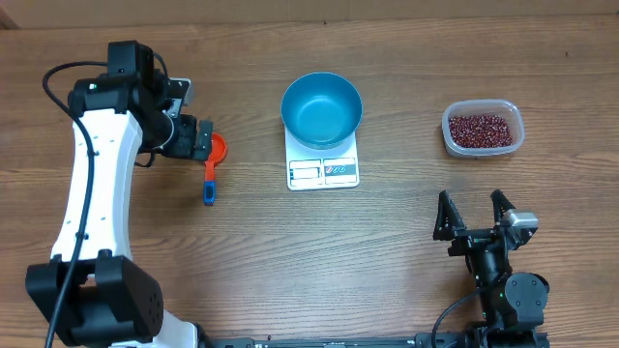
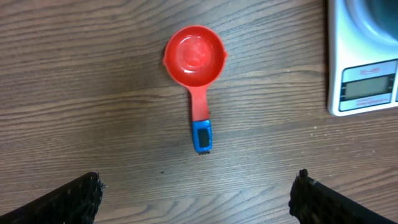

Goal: Scoop item into bowl and weigh 150g on scale
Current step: 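Move the left gripper forward over the red scoop's cup, then lower the left gripper and grasp the red scoop's cup rim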

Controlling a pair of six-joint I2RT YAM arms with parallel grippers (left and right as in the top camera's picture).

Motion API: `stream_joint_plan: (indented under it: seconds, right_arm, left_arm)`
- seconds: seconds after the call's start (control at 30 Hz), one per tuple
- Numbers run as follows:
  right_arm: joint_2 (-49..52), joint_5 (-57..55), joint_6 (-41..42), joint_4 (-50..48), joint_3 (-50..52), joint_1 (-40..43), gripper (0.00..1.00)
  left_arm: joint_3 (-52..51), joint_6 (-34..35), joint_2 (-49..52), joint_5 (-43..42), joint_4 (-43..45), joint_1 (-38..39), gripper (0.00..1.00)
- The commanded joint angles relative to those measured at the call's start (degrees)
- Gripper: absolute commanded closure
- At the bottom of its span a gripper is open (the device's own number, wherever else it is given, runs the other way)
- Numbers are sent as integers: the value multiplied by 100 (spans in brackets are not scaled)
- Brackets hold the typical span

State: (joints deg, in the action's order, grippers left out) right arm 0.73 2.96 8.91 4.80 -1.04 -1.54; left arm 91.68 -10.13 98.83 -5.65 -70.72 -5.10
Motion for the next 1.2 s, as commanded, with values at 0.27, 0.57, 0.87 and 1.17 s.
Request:
stream_joint_plan:
  seconds: [0.27, 0.57, 0.87, 1.17]
  right_arm:
    - [-61, -37, -42, -13, 59, -33, 0]
    - [-61, -37, -42, -13, 59, -33, 0]
    - [-61, -37, -42, -13, 59, -33, 0]
    - [-61, -37, -42, -13, 59, -33, 0]
  left_arm:
    - [166, -315, 608, -146, 46, -216, 1]
    - [164, -317, 942, -144, 50, -216, 1]
    - [164, -315, 949, -146, 184, -203, 1]
    - [164, -317, 949, -144, 251, -201, 1]
